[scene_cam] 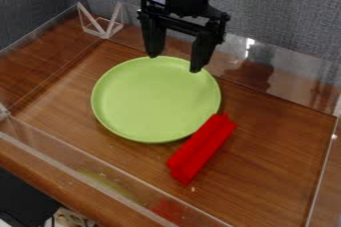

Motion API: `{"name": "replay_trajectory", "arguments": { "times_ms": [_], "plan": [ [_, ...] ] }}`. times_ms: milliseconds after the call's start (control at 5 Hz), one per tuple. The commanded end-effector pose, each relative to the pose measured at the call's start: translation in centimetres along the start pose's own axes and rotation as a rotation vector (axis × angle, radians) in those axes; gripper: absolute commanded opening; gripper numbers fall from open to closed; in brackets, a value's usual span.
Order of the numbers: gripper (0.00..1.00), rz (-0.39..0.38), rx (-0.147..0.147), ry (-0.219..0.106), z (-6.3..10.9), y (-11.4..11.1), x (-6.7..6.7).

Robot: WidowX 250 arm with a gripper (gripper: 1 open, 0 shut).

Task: Put the carrot on the left side

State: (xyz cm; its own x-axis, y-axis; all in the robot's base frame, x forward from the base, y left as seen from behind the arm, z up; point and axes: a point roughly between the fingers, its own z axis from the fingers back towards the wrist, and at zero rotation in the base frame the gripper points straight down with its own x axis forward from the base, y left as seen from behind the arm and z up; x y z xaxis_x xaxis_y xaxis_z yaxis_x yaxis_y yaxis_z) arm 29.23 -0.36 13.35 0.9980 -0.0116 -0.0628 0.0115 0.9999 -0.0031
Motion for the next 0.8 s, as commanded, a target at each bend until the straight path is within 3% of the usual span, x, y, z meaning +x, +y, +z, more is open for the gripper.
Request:
{"name": "replay_trajectory", "arguments": {
  "times_ms": [0,600],
  "plan": [
    [1.00,-0.087,-0.001,0.025,0.1,-0.1,-0.5],
    [1.00,-0.240,-0.001,0.067,-7.0,-6.4,-0.4]
  ]
}}
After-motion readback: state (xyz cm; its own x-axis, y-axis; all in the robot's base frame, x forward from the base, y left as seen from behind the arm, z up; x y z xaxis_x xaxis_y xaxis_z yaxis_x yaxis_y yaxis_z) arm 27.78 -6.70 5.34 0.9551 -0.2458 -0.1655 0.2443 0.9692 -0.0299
